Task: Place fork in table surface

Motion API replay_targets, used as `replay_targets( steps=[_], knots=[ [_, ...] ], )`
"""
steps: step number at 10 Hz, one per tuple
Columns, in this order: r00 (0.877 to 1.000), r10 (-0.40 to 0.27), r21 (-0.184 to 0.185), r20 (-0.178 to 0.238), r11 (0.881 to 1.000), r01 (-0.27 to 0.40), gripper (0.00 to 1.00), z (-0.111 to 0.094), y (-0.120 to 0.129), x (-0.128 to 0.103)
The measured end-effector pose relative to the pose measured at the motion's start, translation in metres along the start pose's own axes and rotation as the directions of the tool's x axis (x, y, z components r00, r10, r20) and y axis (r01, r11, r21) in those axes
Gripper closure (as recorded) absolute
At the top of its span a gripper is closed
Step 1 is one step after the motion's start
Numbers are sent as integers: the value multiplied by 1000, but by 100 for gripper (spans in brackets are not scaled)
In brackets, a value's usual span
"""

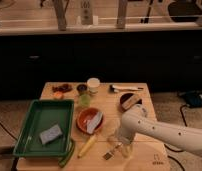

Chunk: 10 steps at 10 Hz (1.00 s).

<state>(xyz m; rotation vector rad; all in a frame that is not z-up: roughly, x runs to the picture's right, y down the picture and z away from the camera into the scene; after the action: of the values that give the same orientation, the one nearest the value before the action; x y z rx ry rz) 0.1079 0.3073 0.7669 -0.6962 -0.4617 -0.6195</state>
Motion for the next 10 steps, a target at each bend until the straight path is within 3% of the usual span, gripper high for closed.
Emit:
replay_targets(
  steps=[10],
  knots=[
    [1000,-21,9,7,1000,21,20,-3,3,3]
  ],
)
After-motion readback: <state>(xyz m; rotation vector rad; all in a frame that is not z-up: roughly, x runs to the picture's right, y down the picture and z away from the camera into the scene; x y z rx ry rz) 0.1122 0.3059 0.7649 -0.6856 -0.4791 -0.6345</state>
